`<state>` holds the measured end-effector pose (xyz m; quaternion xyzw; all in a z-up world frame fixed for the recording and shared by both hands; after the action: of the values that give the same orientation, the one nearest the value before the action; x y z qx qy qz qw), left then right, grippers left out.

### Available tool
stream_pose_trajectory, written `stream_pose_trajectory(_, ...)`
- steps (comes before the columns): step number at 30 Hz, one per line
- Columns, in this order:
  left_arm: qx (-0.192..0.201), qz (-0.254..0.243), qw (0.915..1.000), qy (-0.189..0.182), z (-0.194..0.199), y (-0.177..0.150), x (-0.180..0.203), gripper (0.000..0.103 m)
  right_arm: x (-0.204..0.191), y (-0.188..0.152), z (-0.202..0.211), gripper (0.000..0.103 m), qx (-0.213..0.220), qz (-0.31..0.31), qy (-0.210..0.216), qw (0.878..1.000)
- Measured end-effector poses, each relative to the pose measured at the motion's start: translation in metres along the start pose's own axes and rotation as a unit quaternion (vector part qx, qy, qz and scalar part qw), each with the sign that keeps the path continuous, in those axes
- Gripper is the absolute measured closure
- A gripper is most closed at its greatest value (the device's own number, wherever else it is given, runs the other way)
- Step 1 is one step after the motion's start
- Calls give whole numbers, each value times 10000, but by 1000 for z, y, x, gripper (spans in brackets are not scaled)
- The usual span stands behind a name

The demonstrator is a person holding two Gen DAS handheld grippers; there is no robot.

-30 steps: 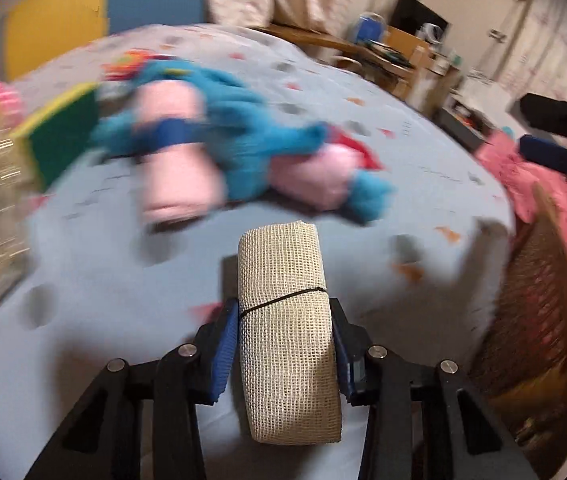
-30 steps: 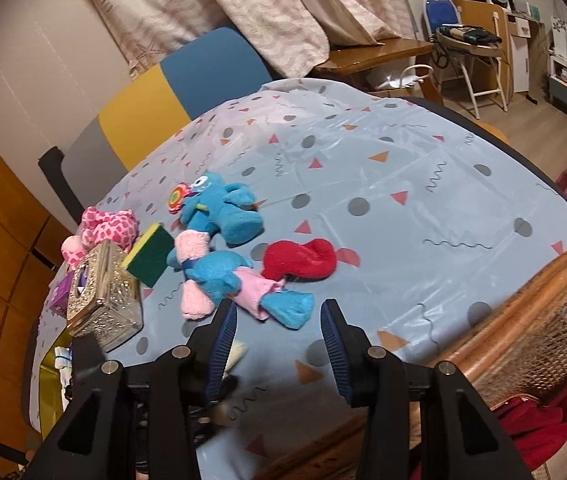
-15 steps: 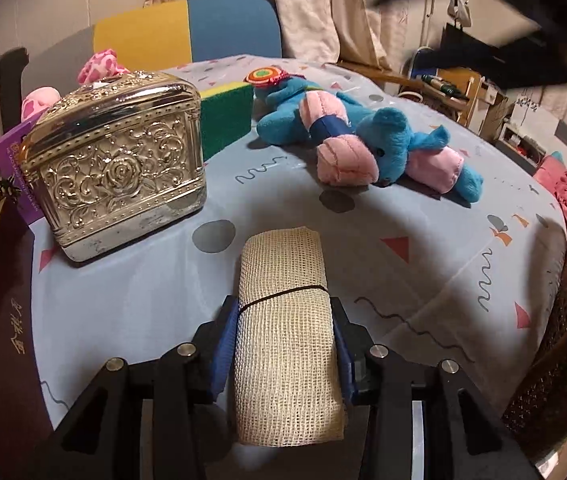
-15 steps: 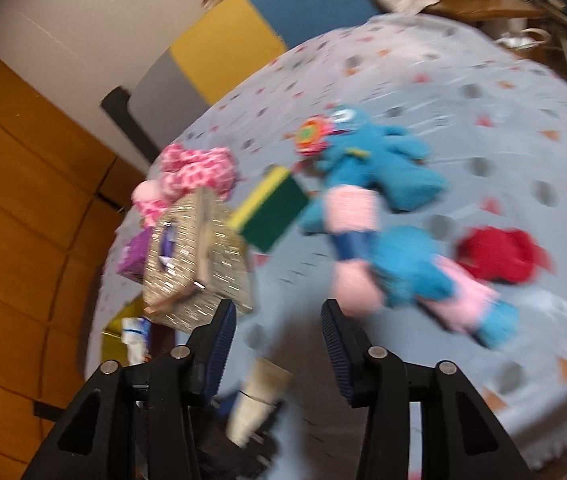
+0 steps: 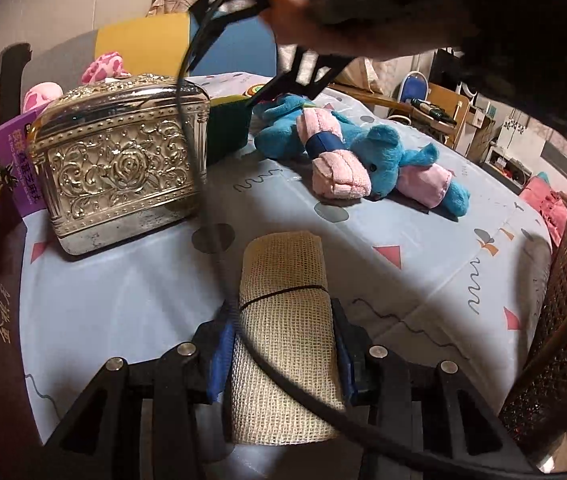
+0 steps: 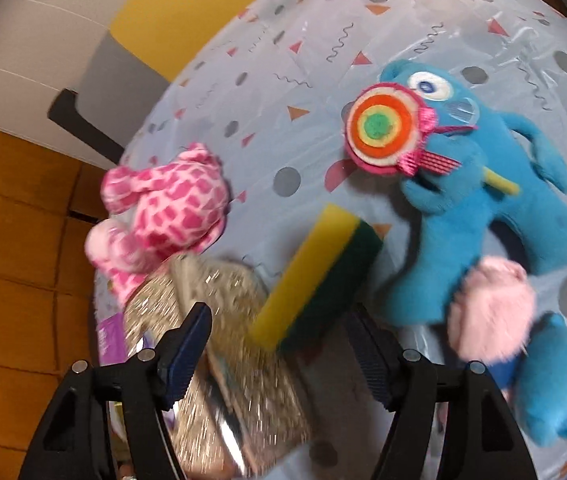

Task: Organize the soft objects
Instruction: 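Grasp the yellow-green scrub sponge with the right gripper while the left lifts the beige roll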

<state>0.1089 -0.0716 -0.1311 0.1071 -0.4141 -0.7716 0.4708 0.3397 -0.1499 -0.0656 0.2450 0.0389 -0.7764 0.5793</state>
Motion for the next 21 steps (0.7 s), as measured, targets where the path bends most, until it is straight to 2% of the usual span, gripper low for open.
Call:
stream_pose_trajectory(5,41,62,9999,-75,1,0,-1,60,3,9,-35,33,-203,-114,-532,9983)
stream_pose_trajectory(6,50,69,9999,-87,2,0,-1,60,5,8,-39,55,-245,-40,-588,9980)
stream_pose_trajectory(7,51,66,9999,-96,1,0,-1,60,8,6,-39,61,-271,29,-664,9974)
stream_pose_trajectory(9,57,66,9999,-97,2,0,-1,60,8,4,-28,65,-89,143,-548,9984)
stream_pose_trajectory(11,62,62,9999,-86,2,-1,-1,60,10,2,-4,66,301,395,-595,9970)
stream_pose_trajectory(15,49,50,10000,-61,2,0,0,60,14,-9,42,66,780,931,-654,9904)
stream_pose_trajectory(21,-49,47,9999,-83,2,2,0,60,46,-49,89,66,979,1318,-529,9850)
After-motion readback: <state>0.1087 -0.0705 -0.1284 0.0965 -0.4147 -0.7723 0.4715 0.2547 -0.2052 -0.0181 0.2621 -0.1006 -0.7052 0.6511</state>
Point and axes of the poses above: each gripper's, at about its wrist camera, not at the fingertips, and z roughly against the way its jaws point, x to its right, y to its top, the point moved 6 cm from there along -z, roughly the way its jaws point, and after that the axes turned 10 degrees about -y, right-handed, at the moved point
